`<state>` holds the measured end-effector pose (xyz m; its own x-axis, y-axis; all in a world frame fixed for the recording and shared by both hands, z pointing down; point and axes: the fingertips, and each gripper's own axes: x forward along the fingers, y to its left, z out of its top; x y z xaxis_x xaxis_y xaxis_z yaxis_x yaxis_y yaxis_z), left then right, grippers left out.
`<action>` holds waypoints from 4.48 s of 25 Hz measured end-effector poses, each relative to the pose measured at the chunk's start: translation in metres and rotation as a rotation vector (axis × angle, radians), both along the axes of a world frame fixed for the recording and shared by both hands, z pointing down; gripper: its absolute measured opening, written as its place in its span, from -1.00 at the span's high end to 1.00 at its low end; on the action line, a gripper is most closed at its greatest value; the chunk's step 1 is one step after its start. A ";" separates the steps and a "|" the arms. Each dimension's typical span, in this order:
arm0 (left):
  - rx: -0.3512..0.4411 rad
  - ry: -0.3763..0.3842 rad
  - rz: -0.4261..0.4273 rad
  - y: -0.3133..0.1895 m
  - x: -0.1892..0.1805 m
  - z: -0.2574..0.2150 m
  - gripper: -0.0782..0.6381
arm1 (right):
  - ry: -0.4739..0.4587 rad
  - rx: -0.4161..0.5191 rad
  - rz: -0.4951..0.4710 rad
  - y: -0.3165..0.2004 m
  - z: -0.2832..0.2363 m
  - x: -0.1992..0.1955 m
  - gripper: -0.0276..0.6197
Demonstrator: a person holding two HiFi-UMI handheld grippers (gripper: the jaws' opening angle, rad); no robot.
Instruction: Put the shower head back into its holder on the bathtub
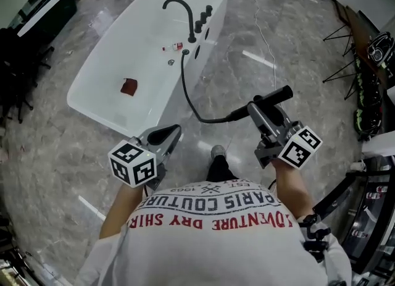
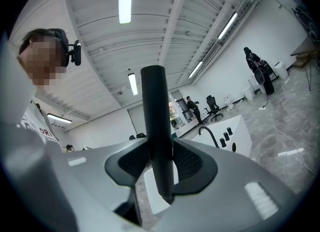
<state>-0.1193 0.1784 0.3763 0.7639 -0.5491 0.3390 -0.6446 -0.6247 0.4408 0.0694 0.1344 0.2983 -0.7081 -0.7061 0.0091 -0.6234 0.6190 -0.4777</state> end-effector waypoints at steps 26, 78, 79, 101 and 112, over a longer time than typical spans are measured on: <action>-0.101 -0.012 0.133 -0.183 0.163 0.024 0.77 | -0.092 -0.046 0.032 -0.198 0.019 0.148 0.47; -0.085 -0.626 0.487 -0.280 0.173 0.335 0.37 | -0.162 -0.057 0.080 -0.328 -0.003 0.153 0.46; -0.070 -0.634 0.499 -0.281 0.179 0.341 0.37 | -0.153 -0.055 0.077 -0.327 -0.004 0.152 0.46; -0.060 -0.674 0.486 -0.284 0.194 0.388 0.59 | -0.038 -0.023 0.090 -0.305 -0.024 0.146 0.46; -0.130 -0.603 0.371 -0.288 0.149 0.354 0.60 | -0.076 -0.043 0.105 -0.318 -0.017 0.145 0.47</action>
<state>0.0295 -0.1100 0.7304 0.5512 -0.2165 0.8058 -0.5551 -0.8162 0.1605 0.2142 -0.1836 0.2810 -0.6298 -0.7767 -0.0104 -0.6446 0.5301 -0.5508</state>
